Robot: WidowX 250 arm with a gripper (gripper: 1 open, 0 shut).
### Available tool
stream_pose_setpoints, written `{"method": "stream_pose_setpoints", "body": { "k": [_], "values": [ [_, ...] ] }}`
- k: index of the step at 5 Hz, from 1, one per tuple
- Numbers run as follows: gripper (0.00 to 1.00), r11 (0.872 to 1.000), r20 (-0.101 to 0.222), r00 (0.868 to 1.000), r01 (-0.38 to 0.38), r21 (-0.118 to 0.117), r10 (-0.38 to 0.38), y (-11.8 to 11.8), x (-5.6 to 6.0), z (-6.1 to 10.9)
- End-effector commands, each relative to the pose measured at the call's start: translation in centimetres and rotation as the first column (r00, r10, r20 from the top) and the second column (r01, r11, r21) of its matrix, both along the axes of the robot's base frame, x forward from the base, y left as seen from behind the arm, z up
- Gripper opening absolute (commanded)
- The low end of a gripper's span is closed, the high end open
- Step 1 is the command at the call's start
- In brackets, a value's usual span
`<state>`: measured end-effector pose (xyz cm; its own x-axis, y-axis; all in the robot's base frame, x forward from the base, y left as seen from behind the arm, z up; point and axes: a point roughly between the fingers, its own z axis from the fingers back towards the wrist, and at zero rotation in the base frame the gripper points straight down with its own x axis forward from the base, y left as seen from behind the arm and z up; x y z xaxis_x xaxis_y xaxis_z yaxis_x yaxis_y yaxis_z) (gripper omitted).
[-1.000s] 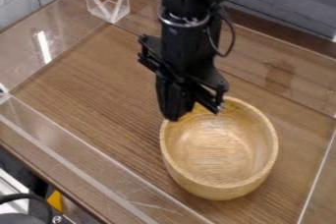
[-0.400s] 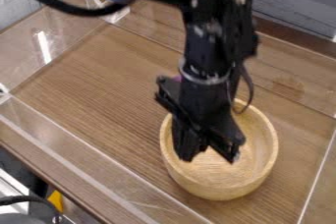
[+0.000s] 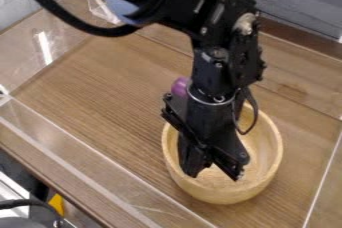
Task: Put the purple eggplant in the brown bowl
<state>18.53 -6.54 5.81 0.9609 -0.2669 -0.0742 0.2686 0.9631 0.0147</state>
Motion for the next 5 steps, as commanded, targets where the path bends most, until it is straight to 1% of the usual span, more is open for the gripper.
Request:
{"method": "stream_pose_setpoints", "body": {
  "k": [1,2,3,5],
  "values": [
    [1.0,1.0,0.016,1.0,-0.004,-0.008,0.004,-0.1,0.4,0.3],
    [1.0,1.0,0.012,1.0,-0.012,-0.011,0.012,0.0,0.4,0.4],
    [0.0,1.0,0.011,1.0,-0.026,-0.009,0.026,0.3,0.7,0.5],
    [0.0,0.999,0.009,0.999,-0.052,-0.008,0.052,0.5,1.6,0.3]
  ]
}}
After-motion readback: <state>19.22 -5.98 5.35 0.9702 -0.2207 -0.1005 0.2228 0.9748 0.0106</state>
